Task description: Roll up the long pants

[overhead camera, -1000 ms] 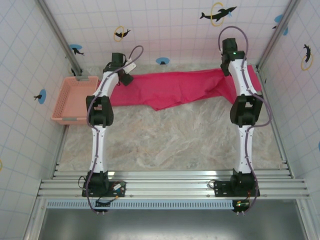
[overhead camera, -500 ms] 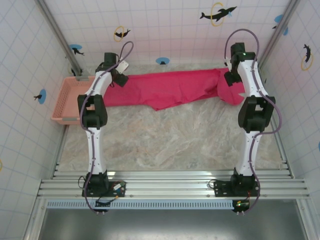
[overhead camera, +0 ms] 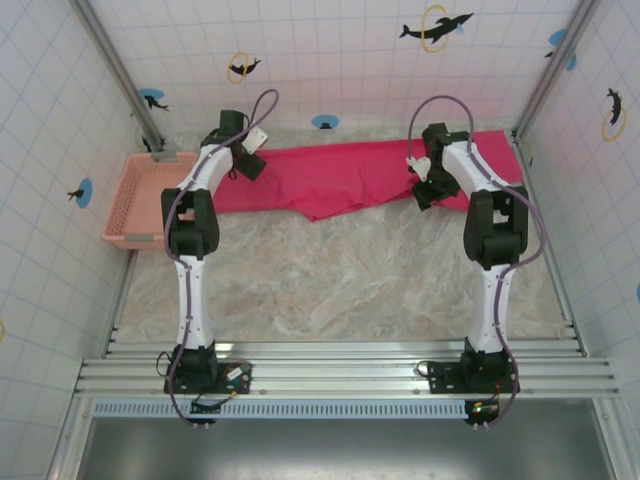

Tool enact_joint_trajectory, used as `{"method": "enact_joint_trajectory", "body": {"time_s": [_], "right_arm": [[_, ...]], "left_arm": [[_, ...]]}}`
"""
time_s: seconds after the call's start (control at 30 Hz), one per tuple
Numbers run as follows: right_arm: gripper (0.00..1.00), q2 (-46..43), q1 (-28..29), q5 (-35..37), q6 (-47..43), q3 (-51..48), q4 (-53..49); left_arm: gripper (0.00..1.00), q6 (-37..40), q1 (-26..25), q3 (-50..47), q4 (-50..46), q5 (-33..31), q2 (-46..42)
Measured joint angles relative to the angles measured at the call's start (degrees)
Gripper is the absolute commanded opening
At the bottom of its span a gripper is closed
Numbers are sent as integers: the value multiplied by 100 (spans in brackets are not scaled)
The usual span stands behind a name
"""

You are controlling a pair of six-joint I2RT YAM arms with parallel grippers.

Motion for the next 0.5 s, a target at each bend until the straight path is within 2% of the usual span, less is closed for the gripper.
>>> {"method": "enact_joint_trajectory", "body": {"time_s": [0.2, 0.5], "right_arm": [[63, -323, 50, 192, -136, -315, 170], [60, -313, 262, 807, -490, -317, 450]], "left_arm": [[97, 0, 0, -103, 0, 0, 0], [97, 2, 0, -118, 4, 0, 0]]}}
